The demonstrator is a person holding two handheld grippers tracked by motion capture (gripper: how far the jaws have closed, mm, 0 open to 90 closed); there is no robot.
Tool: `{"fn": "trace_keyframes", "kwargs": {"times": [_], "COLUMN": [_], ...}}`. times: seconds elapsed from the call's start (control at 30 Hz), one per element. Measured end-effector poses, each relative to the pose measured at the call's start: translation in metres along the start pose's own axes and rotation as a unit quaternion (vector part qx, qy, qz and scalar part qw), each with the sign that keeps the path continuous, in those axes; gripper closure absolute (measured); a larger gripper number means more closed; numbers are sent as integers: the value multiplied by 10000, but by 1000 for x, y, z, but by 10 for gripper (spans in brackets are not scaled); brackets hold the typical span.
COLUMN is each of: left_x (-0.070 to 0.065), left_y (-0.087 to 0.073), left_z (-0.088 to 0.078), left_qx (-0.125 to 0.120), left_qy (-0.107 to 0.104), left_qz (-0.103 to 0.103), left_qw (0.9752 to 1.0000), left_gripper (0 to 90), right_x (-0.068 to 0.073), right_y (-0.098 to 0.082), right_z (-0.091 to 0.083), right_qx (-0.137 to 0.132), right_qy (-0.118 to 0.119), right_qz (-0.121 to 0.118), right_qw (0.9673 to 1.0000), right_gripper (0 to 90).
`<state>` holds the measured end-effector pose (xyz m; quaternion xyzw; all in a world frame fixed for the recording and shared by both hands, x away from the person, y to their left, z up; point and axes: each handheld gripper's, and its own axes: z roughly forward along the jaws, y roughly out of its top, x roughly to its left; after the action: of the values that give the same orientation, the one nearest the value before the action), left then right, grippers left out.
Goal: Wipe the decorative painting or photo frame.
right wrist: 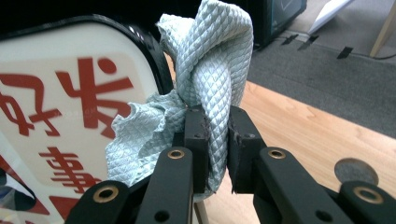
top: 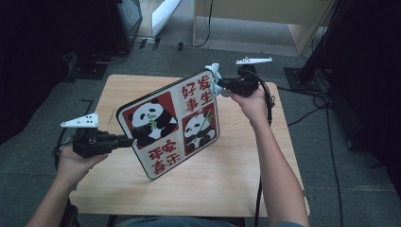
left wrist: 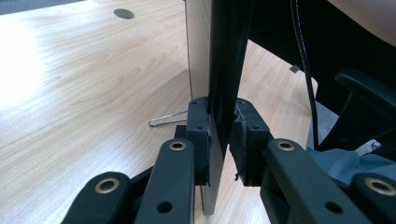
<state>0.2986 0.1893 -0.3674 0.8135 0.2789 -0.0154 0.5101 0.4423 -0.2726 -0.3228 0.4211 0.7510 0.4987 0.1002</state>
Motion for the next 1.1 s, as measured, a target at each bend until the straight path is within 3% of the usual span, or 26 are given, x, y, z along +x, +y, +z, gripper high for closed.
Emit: {"fn": "trace_keyframes", "kwargs": {"times": [0.17,0.43,0.53,0.7,1.1], "left_x": [-1,0,0,1,1], "left_y": [0,-1,-1,-1,-2], "left_z": [0,0,0,0,0], "left_qx": [-4,-7,-7,-27,-33], "left_qy": [26,-76,-76,-91,-77], "left_qz": [-15,-39,-33,-43,-20], "left_qw": [10000,10000,10000,9999,10000], "left_gripper": [793,792,791,791,791], "right_x": [-1,-3,-3,-8,-13], "right_y": [-6,-16,-21,-29,-48], "right_z": [0,4,4,6,9], "right_qx": [-6,87,-10,51,-39], "right_qy": [-23,-6,-19,65,116], "right_qz": [-60,92,46,219,231], "right_qw": [10000,9999,10000,9997,9997], "right_gripper": [810,810,810,810,810]}}
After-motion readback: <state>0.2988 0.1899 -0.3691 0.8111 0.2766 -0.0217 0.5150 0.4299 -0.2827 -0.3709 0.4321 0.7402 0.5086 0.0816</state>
